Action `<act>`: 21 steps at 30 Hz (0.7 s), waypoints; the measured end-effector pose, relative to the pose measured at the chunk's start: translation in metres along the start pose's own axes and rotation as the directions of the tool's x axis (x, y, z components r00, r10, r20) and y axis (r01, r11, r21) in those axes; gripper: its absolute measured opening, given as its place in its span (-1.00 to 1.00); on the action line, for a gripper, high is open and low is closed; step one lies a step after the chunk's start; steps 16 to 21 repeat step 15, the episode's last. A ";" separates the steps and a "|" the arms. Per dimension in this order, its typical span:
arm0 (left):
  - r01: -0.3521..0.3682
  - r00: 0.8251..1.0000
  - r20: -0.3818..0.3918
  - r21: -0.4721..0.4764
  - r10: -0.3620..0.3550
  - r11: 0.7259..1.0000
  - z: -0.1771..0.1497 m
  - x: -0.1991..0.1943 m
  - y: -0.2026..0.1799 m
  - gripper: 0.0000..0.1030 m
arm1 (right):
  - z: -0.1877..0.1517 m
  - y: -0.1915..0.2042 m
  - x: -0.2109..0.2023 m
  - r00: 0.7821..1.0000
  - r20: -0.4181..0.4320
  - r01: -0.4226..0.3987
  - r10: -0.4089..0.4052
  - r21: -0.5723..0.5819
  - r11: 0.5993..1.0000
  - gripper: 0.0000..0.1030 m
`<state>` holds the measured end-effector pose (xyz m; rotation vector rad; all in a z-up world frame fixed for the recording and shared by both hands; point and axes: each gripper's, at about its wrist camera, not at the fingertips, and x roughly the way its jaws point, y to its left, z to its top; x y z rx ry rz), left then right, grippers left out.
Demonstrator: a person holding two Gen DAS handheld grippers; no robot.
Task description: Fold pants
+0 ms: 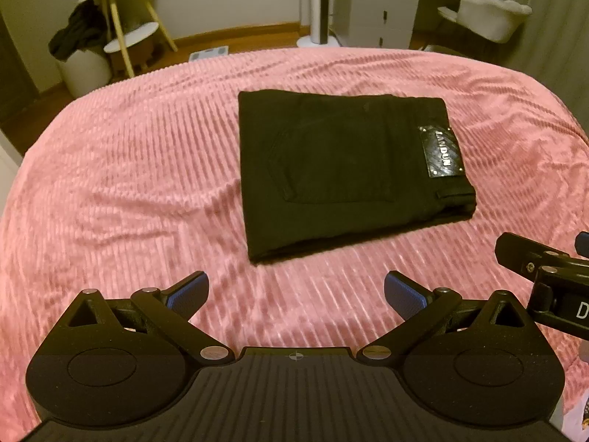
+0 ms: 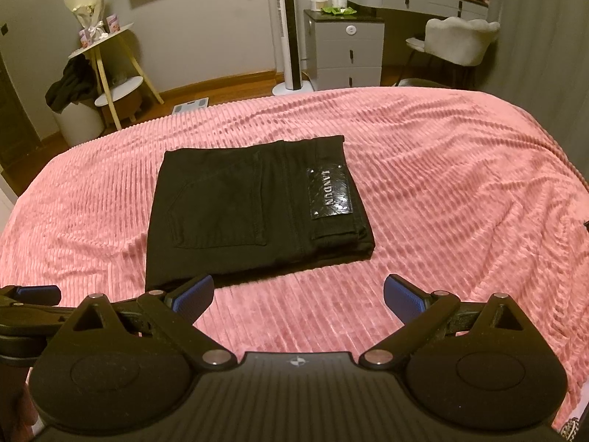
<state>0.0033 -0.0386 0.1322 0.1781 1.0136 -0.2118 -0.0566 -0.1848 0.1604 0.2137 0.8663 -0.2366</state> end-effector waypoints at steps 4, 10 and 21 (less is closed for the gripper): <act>-0.004 1.000 0.011 0.016 0.004 1.000 0.000 -0.001 -0.003 1.00 | 0.000 -0.001 0.001 1.000 -0.001 0.000 0.000 0.005 1.000 0.92; -0.008 0.999 0.045 0.016 0.007 1.000 -0.002 -0.003 -0.004 1.00 | -0.001 -0.002 0.001 1.000 -0.003 -0.001 0.001 0.012 1.000 0.92; 0.004 0.999 0.040 -0.005 -0.003 1.000 -0.002 -0.001 -0.002 1.00 | -0.001 -0.003 0.001 1.000 -0.001 0.001 -0.001 0.015 1.000 0.92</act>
